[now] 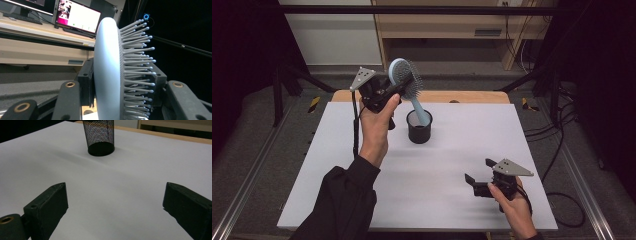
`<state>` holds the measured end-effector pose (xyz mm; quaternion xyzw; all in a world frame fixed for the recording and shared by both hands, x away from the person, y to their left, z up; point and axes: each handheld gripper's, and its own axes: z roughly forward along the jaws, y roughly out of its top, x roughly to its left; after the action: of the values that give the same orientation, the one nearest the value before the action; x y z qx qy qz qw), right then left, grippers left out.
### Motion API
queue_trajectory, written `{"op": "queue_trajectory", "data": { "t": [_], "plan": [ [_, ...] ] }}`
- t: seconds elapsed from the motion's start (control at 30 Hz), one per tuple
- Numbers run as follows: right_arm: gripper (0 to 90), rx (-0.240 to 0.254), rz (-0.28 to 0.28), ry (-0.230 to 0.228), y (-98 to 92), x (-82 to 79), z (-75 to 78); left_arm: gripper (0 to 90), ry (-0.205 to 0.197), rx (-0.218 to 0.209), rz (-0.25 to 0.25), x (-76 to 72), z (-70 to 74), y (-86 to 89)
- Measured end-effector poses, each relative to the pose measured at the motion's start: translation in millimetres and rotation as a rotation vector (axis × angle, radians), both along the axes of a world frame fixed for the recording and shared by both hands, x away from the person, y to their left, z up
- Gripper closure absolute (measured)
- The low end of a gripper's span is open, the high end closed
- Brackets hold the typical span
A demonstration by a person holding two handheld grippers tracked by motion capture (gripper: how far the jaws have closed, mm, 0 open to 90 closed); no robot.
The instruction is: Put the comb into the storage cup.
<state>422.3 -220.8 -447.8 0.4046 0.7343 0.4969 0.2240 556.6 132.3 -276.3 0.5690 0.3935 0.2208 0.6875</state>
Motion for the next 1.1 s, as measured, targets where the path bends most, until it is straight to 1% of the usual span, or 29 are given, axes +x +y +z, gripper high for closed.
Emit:
{"op": "queue_trajectory", "data": {
  "t": [0.1,0.23,0.43,0.63,0.73,0.87,1.0,1.1],
  "plan": [
    [6.2,0.0,0.004,0.003,0.4,0.1,-0.1,51.2,-0.007,-0.01,0.011,2.6,0.4,2.1],
    [6.2,0.0,0.007,0.002,0.5,0.2,-0.3,51.2,-0.005,-0.004,0.024,6.5,-0.1,4.3],
    [5.8,0.002,0.011,0.002,1.3,0.9,-0.6,51.2,-0.005,-0.002,0.026,11.9,-2.0,6.6],
    [5.5,0.004,0.013,0.003,1.9,0.7,-0.8,51.1,-0.006,-0.008,0.031,14.4,-1.9,7.4],
    [5.4,0.005,0.014,0.004,2.0,0.7,-0.8,51.1,-0.014,-0.006,0.039,14.6,-0.4,8.1],
    [5.4,0.004,0.015,0.006,2.1,0.3,-0.7,51.1,-0.011,-0.004,0.045,15.8,-0.6,8.4],
    [5.4,0.008,0.013,-0.004,1.8,0.0,0.0,51.1,-0.011,0.001,0.046,16.7,-0.9,7.4],
    [5.5,0.006,0.016,-0.004,1.7,0.1,-0.3,51.1,-0.024,-0.001,0.04,17.3,-0.8,5.8]
  ]
}}
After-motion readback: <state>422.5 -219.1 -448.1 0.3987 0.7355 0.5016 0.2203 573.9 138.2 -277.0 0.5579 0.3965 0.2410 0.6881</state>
